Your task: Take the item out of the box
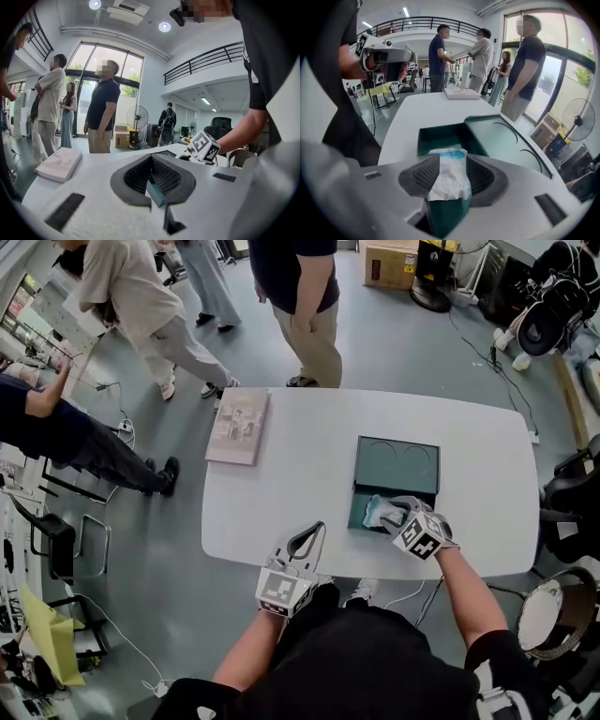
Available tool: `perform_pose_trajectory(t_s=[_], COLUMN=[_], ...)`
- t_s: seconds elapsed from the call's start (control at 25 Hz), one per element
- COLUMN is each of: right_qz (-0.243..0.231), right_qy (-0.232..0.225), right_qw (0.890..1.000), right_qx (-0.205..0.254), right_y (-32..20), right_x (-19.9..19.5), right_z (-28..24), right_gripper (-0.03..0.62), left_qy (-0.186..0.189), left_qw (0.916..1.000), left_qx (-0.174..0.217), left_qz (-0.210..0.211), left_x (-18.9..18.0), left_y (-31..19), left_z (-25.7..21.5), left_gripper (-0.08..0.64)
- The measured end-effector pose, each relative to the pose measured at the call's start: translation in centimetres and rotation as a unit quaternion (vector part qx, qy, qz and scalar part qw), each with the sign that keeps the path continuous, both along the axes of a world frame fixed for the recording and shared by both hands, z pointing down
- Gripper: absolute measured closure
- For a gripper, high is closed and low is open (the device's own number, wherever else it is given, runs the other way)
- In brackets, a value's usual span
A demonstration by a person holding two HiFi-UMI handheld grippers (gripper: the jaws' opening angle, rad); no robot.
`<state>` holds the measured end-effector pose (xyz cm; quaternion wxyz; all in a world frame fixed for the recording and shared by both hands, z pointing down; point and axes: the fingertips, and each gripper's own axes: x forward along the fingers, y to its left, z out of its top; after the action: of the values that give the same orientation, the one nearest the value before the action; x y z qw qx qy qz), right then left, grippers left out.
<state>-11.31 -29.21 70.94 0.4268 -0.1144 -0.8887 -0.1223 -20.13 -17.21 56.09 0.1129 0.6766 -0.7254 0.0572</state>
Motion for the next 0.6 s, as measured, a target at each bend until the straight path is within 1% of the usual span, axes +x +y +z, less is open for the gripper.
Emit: perform_pose_trajectory(t_s=[0.2,0.4,0.6], right_qz=[-0.014,-0.019,-0.025], right_qy=[0.043,0.065,0.082], right_qw=[0.999,0.998,0.996], right_qx=[-0.003,-0.006,0.001], right_y=[-0.2,-0.2,-0.1], right_x=[0.2,0.1,0.0], right_z=[2.2,3.7,4.8], right_gripper=[0.408,0.410,0.437], left_qy=[0.003,0.007,0.006], left_qw=[0.9999,0.9998,0.9997], left_qx=[-0.009,-0.013,-0.016], left_qz=[-0.013,-0.013,-0.019], left_x=[-0.9,-1.3,-1.9], left_y=[0.6,1.0,0.9], left_z=[0.5,1.4,1.4], left_gripper=[0.549,0.549,0.549])
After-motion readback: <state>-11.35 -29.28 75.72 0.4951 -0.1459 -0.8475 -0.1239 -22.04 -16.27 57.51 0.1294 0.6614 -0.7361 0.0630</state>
